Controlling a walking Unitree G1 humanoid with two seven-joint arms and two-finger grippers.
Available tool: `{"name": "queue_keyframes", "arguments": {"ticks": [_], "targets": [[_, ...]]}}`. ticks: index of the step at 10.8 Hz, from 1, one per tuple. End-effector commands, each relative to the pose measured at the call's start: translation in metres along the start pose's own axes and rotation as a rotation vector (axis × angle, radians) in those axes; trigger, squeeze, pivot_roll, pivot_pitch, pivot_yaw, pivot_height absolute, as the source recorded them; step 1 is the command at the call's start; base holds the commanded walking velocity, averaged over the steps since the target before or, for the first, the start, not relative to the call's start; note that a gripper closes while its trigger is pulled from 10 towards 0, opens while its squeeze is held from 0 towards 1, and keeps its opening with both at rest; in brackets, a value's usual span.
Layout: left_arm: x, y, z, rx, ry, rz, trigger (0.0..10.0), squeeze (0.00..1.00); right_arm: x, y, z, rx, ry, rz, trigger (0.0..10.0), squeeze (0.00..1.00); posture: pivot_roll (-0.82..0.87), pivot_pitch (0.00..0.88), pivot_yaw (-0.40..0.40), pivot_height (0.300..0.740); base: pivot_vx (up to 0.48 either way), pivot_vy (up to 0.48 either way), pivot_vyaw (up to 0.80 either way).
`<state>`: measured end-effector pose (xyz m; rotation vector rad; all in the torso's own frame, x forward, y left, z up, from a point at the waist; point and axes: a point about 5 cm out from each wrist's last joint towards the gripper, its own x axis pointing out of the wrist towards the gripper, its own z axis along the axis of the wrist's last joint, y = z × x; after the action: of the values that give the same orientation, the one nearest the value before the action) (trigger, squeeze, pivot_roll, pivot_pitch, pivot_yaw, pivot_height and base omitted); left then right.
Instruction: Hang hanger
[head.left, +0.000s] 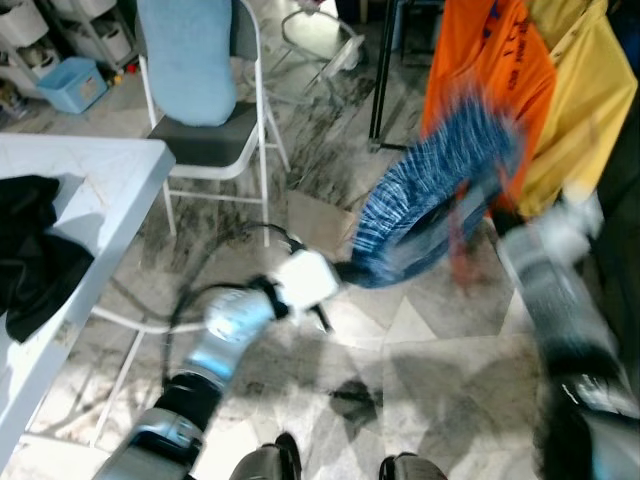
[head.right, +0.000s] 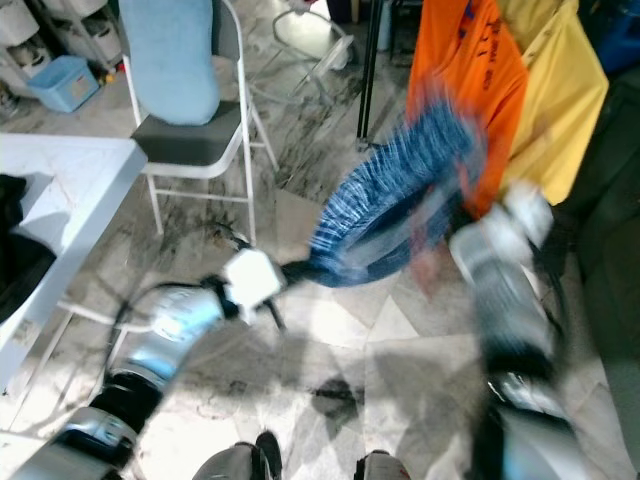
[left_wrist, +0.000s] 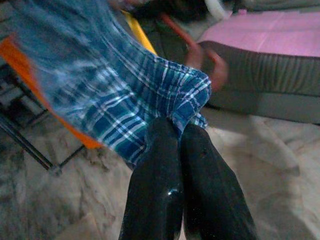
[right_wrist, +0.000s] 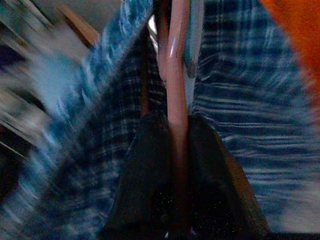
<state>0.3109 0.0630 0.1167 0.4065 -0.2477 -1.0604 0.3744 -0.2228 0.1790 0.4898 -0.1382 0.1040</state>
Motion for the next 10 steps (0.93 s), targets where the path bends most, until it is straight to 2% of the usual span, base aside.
{"name": "queue_keyframes", "arguments": {"ticks": [1, 2, 3, 4, 5, 6, 7, 8, 10], "targets": [[-0.001, -0.006, -0.008, -0.029, 0.036, -0.011, 10.0, 0.0, 0.015, 0.04, 0.023, 0.05, -0.112, 0.144, 10.0, 0.0, -0.05, 0.144, 0.062, 0.74, 0.0, 0.0, 0.0], [0.003, -0.01, -0.008, -0.047, 0.036, -0.006, 10.0, 0.0, 0.022, 0.065, 0.032, 0.137, -0.158, 0.204, 10.0, 0.0, -0.06, 0.141, 0.055, 0.74, 0.0, 0.0, 0.0], [0.005, -0.008, -0.009, -0.039, 0.049, 0.03, 10.0, 0.0, 0.023, 0.078, 0.03, 0.155, -0.139, 0.25, 10.0, 0.0, -0.07, 0.134, 0.045, 0.74, 0.0, 0.0, 0.0], [0.011, 0.007, -0.007, -0.01, 0.072, 0.172, 10.0, 0.0, 0.011, 0.104, -0.002, -0.007, 0.046, 0.45, 10.0, 0.0, -0.07, 0.131, 0.035, 0.74, 0.0, 0.0, 0.0], [0.01, 0.022, -0.005, -0.024, 0.07, 0.283, 10.0, 0.0, -0.006, 0.097, -0.033, -0.117, 0.192, 0.491, 10.0, 0.0, -0.07, 0.131, 0.029, 0.74, 0.0, 0.0, 0.0], [0.008, 0.027, -0.005, -0.027, 0.07, 0.308, 10.0, 0.0, -0.016, 0.089, -0.046, -0.159, 0.257, 0.502, 10.0, 0.0, -0.07, 0.131, 0.03, 0.74, 0.0, 0.0, 0.0], [0.004, 0.032, -0.006, -0.019, 0.082, 0.337, 10.0, 0.0, -0.034, 0.074, -0.066, -0.198, 0.389, 0.51, 10.0, 0.0, -0.06, 0.131, 0.031, 0.74, 0.0, 0.0, 0.0], [0.001, 0.037, -0.007, 0.001, 0.098, 0.379, 10.0, 0.0, -0.048, 0.06, -0.079, -0.24, 0.491, 0.498, 10.0, 0.0, -0.06, 0.132, 0.031, 0.74, 0.0, 0.0, 0.0], [-0.007, 0.053, -0.008, 0.061, 0.13, 0.493, 10.0, 0.0, -0.074, 0.032, -0.088, -0.335, 0.614, 0.489, 10.0, 0.0, -0.07, 0.132, 0.041, 0.74, 0.0, 0.0, 0.0]]}}
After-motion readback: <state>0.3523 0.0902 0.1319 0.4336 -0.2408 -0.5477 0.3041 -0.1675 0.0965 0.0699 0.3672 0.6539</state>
